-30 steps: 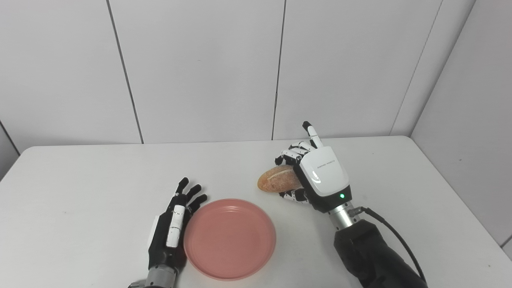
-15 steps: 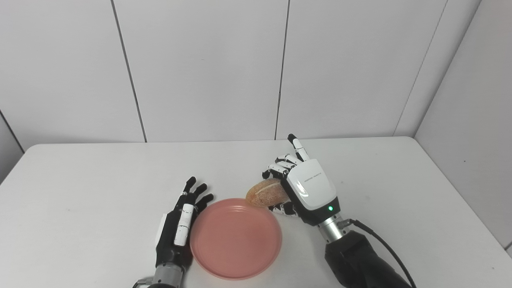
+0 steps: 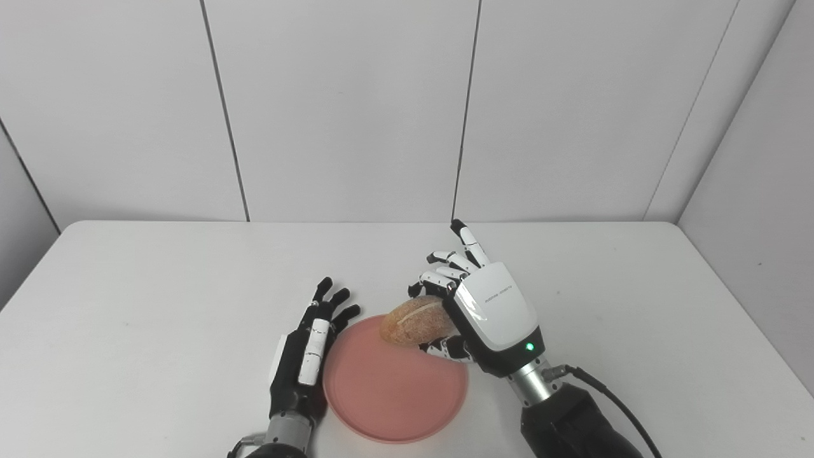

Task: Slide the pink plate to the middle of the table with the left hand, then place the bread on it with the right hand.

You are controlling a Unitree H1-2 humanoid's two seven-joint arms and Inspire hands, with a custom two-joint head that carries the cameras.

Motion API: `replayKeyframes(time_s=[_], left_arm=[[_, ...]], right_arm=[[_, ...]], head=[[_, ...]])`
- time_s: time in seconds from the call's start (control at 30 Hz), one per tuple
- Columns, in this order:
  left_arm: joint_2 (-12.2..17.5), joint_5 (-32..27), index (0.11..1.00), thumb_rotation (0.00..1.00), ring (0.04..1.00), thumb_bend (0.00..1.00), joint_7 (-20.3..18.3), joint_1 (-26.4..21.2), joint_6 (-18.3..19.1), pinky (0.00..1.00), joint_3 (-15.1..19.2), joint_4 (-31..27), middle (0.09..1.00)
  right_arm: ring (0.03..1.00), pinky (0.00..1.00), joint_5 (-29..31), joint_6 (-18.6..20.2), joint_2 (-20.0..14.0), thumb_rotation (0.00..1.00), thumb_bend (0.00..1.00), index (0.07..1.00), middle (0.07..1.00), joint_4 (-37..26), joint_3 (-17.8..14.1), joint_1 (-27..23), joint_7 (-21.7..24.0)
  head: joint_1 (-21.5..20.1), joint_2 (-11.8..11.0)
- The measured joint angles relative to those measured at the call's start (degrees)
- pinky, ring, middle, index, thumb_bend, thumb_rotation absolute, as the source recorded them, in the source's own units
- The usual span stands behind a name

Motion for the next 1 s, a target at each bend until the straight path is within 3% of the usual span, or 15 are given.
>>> replayKeyframes(time_s=[0.6, 1.0], left_arm=[[-0.44, 2.69, 0.912, 0.85, 0.787, 0.79, 1.72, 0.00, 0.42, 0.88, -1.14, -0.20, 0.873], [-0.73, 3.94, 0.923, 0.88, 0.798, 0.80, 2.48, 0.00, 1.86, 0.89, -2.00, -0.91, 0.870]], right_arm=[[0.834, 1.00, 1.94, -2.51, 0.69, 0.00, 0.53, 0.486, 0.481, -1.23, -0.01, 1.67, 3.98], [0.820, 1.00, 5.92, -2.15, 2.31, 0.00, 0.53, 0.492, 0.471, -1.22, -0.47, 1.69, 14.68]], head=[[3.78, 2.11], [4.93, 3.16]])
